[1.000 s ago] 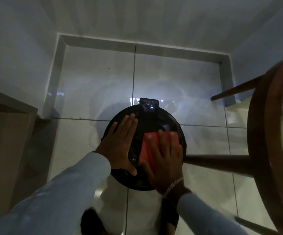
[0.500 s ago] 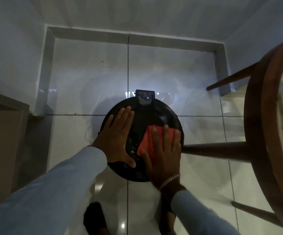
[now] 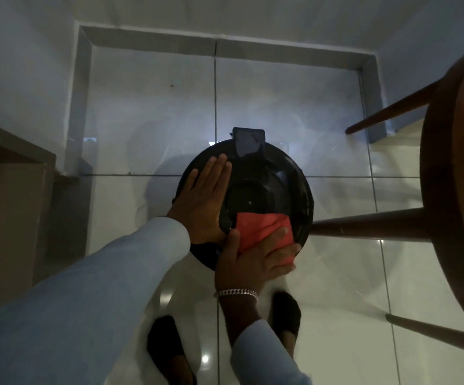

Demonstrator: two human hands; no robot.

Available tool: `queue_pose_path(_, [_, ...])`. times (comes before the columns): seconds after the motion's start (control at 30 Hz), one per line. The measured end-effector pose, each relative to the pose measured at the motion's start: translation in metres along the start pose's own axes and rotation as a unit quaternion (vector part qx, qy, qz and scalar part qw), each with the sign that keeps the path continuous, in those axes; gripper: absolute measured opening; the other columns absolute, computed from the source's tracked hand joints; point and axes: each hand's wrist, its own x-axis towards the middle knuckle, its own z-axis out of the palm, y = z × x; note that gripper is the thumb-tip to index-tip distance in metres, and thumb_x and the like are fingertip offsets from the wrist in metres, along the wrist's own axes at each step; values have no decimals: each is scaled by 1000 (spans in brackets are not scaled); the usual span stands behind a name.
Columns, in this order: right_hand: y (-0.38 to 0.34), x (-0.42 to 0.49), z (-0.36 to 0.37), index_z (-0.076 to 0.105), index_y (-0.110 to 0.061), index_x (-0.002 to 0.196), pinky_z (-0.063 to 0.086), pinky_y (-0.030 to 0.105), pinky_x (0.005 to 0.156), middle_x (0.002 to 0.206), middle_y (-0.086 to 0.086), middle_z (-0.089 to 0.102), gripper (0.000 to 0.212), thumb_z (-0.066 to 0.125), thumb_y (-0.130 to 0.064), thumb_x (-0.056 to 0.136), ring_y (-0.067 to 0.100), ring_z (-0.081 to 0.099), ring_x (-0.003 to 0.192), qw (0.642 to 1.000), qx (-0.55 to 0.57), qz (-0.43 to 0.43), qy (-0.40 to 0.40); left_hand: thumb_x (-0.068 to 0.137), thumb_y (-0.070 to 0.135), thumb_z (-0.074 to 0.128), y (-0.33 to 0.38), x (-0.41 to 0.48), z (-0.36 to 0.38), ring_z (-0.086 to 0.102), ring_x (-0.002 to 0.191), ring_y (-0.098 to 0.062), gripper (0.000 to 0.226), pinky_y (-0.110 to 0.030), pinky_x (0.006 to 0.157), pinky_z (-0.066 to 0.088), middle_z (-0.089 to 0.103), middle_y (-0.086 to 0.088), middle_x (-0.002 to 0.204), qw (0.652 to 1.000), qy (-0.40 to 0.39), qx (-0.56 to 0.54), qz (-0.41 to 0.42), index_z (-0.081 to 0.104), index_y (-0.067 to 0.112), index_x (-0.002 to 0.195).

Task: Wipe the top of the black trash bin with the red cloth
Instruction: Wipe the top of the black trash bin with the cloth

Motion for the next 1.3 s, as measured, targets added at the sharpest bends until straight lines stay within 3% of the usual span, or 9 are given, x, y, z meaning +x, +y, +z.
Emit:
queue_pose_path(0.13, [-32,-14,-8,-11,-21,149,10,57,117,156,19,-21,108,65,-43,75,48,-8,142,983,102,118,-92,72,49,70,0,6,-14,-29,140,-20,122,-50,118,-12,-26,-4,157,997,-60,-39,-7,-21,14,145])
queue_pose_path(0.23, [-28,-7,-49,25,-8,145,43,59,101,148,35,26,75,63,-20,82,49,43,126,955,130,77,-257,78,16,70,-2,1,-44,-18,146,-24,105,-47,120,-6,-15,-5,159,980,-104,-169,-24,-8,12,148])
queue_pose_path(0.3, [-21,9,-83,54,-12,126,52,50,88,121,27,61,41,56,-18,85,42,61,104,967,-8,-36,-253,81,-8,54,3,-13,-55,-2,148,-24,81,-47,122,9,6,-9,161,961,23,-268,-70,12,9,148])
queue_pose_path(0.37, [-20,35,-106,56,-22,123,51,47,88,114,18,66,40,53,-19,83,38,62,102,975,-94,-160,-125,83,-13,41,22,-30,-50,16,147,-25,63,-47,119,23,28,-14,155,924,210,-300,-109,33,5,143])
queue_pose_path(0.47, [-34,71,-98,45,-16,137,41,53,105,140,19,50,46,48,-6,92,35,48,128,938,-93,-322,-91,91,9,39,79,-54,-15,21,146,-26,49,-45,118,24,37,-14,151,901,312,-289,-88,39,5,140])
queue_pose_path(0.6, [-34,118,-58,39,-15,141,22,54,117,154,13,32,43,42,-15,98,30,23,144,890,-137,-421,-107,95,42,31,117,-60,43,3,149,-24,61,-52,120,10,17,-8,160,961,220,-148,-81,19,14,149])
queue_pose_path(0.73, [-20,141,-38,36,-18,142,13,47,117,154,12,32,47,38,-24,96,28,19,145,861,-151,-481,-64,91,52,32,94,-48,63,10,148,-32,67,-61,116,10,21,-7,159,981,158,-11,-113,22,19,148])
queue_pose_path(1.03, [-7,156,-37,30,-21,145,17,49,116,154,12,31,49,42,-20,97,29,18,145,825,-177,-536,-38,88,51,40,66,-47,74,22,145,-33,64,-59,114,19,38,-11,152,965,233,25,-116,38,15,141])
queue_pose_path(1.3, [-8,159,-36,33,-19,144,22,53,116,153,11,33,50,43,-19,95,27,19,144,829,-159,-536,-38,81,69,35,46,13,19,15,145,-40,84,-60,114,20,20,-15,158,963,185,33,-192,16,23,149])
